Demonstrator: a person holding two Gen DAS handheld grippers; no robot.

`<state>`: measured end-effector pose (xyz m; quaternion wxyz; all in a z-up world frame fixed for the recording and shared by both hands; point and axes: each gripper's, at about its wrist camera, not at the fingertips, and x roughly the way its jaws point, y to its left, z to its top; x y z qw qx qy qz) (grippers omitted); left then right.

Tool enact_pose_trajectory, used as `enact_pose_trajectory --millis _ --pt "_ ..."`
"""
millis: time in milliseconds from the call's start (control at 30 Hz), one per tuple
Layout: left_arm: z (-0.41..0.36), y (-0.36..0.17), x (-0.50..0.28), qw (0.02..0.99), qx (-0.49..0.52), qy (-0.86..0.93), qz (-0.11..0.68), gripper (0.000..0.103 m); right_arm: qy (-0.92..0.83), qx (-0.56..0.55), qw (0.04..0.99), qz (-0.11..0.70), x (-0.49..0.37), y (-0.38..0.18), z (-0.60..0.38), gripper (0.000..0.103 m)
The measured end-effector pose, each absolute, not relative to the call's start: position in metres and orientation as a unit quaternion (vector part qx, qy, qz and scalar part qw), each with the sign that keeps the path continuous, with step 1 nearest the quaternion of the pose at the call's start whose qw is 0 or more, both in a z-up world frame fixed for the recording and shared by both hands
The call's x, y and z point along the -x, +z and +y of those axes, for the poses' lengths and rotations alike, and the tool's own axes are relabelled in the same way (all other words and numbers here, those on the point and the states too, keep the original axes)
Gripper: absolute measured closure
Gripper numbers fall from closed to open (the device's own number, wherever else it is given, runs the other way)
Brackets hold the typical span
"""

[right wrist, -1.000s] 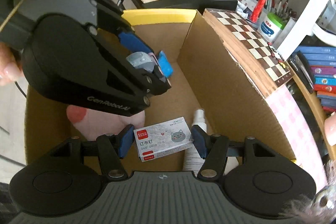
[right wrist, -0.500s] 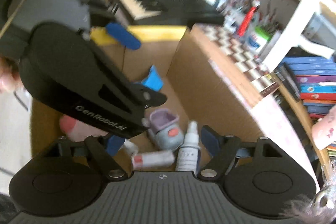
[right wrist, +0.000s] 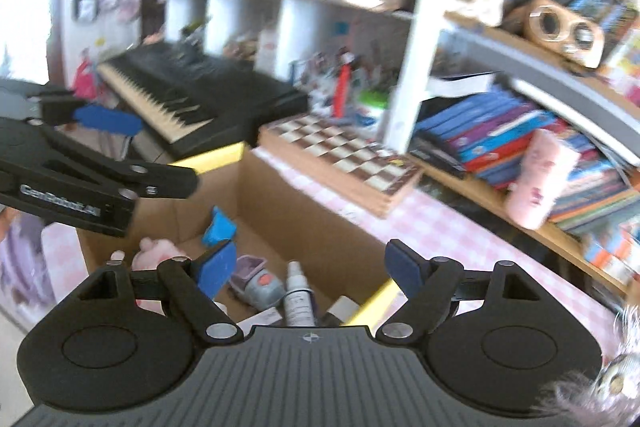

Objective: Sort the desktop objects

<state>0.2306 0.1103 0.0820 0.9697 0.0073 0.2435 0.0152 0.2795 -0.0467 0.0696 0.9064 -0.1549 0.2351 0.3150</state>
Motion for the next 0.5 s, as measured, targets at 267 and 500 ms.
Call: enact_pose_trajectory --millis 267,500 --pt "0.11 0.087 -0.191 0.974 0.004 0.008 0.228 0.013 0.253 0.101 0.936 0.224 -0.24 0.08 -0.077 0.023" --pt "0.112 0.091 -0.155 0.978 0.009 0.014 0.207 0.012 0.195 0.061 0.956 0.21 -0.206 0.085 -0.093 0.023"
